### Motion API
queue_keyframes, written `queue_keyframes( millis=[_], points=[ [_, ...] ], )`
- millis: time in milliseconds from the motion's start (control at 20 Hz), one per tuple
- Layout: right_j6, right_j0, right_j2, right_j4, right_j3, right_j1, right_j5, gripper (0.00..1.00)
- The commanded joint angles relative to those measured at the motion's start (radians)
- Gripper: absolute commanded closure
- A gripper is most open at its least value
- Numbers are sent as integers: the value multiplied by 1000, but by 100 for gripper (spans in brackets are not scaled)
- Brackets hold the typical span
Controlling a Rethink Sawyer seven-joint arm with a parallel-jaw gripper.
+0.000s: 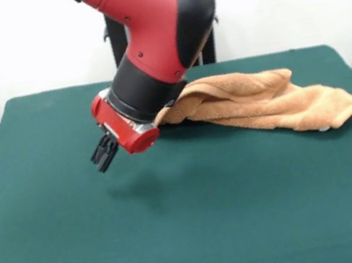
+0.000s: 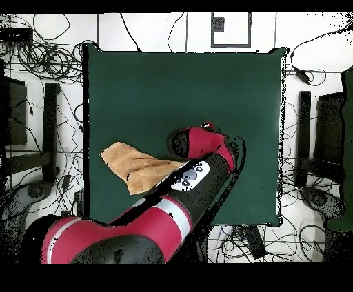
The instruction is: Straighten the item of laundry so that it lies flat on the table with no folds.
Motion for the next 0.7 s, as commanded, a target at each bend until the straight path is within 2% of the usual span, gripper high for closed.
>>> queue_keyframes(
  millis=[50,150,300,550,700],
  points=[
    [183,67,-109,7,-89,132,-221,100],
    [200,80,-143,37,-102,162,-240,100],
    [174,98,-115,47,-80,126,-189,100],
    [36,45,18,-1,-76,8,-92,100],
    [-86,-45,200,-26,-51,-96,21,100]
  ],
)
